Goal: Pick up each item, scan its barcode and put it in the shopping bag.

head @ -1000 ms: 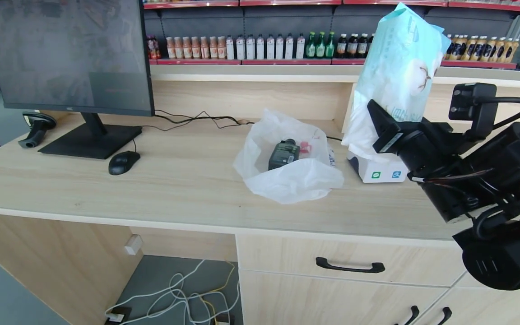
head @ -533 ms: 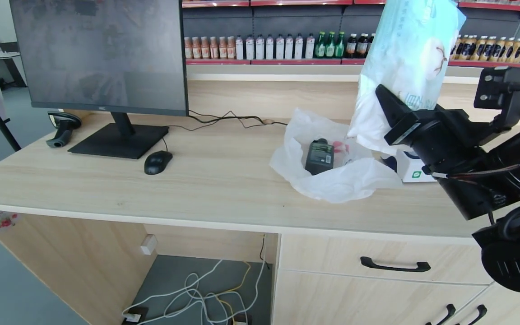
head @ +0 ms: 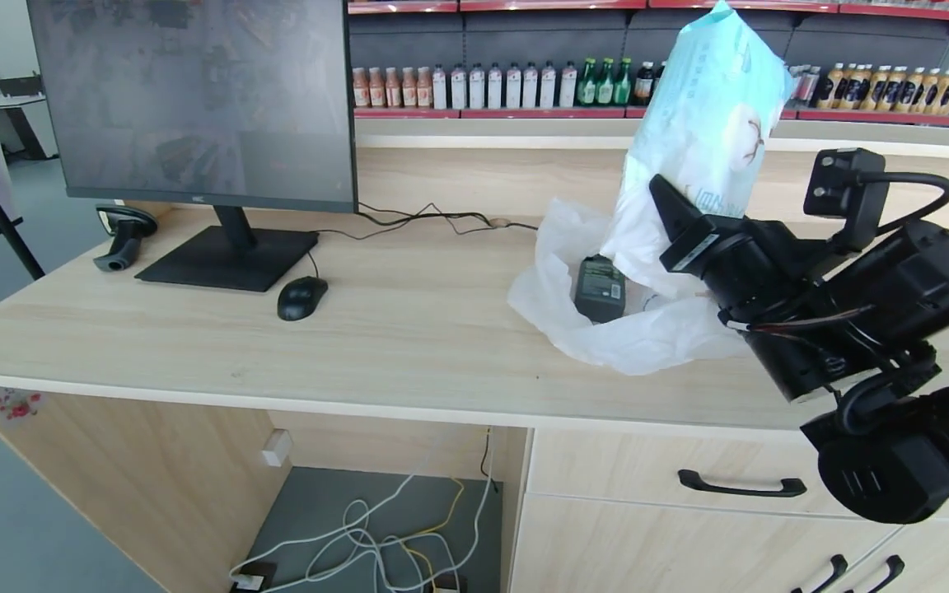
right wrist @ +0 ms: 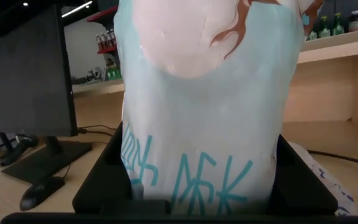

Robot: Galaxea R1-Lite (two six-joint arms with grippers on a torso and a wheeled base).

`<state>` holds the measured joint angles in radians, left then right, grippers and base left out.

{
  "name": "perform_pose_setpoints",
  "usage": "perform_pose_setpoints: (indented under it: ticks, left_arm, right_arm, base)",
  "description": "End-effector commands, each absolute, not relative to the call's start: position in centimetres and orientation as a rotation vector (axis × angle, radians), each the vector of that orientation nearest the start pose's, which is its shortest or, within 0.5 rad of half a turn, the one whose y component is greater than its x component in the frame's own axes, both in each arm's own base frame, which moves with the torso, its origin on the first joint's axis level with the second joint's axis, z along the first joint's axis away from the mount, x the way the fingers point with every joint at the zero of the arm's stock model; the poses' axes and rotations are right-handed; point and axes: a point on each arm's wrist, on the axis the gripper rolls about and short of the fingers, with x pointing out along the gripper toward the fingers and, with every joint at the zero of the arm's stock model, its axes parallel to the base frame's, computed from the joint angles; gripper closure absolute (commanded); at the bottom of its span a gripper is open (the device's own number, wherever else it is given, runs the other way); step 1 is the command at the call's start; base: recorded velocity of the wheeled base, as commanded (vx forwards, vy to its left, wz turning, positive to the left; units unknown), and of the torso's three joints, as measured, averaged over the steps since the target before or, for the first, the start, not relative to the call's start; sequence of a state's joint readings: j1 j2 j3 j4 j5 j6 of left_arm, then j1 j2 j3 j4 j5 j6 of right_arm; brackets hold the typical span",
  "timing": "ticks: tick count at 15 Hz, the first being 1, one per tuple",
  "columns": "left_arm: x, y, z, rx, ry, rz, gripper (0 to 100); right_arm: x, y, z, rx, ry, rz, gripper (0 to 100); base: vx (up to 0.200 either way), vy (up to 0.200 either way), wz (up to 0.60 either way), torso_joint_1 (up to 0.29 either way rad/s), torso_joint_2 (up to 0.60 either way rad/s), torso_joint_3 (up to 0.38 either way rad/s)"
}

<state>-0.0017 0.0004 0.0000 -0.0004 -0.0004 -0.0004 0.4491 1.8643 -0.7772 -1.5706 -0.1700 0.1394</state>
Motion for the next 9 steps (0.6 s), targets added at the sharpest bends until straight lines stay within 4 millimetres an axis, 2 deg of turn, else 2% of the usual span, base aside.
perform_pose_setpoints:
  ticks: [1, 3, 5, 7, 9]
  left_arm:
    - [-2.3, 0.0, 7.5, -0.002, 0.000, -0.002, 0]
    - [-2.3, 0.0, 7.5, -0.002, 0.000, -0.003, 0]
    - [-2.3, 0.0, 7.5, -0.002, 0.000, -0.002, 0]
    - [-2.3, 0.0, 7.5, -0.002, 0.000, -0.002, 0]
    - [-2.3, 0.0, 7.5, -0.002, 0.000, -0.003, 0]
  right_arm:
    - [30.3, 14.6, 19.7, 0.275, -0.391, 0.307, 100]
    - [30.7, 15.1, 19.3, 0.276, -0.383, 0.297, 100]
    - [31.4, 15.8, 20.8, 0.297, -0.434, 0.290, 100]
    - [31.3, 16.6, 20.1, 0.299, -0.405, 0.295, 100]
    - [30.6, 18.0, 20.6, 0.304, -0.409, 0.331, 100]
  base:
    - [0.000, 0.000, 0.00, 0.000, 0.00, 0.000]
    - [0.000, 0.000, 0.00, 0.000, 0.00, 0.000]
    - [0.000, 0.000, 0.00, 0.000, 0.00, 0.000]
    - [0.000, 0.000, 0.00, 0.000, 0.00, 0.000]
    - [0.000, 0.000, 0.00, 0.000, 0.00, 0.000]
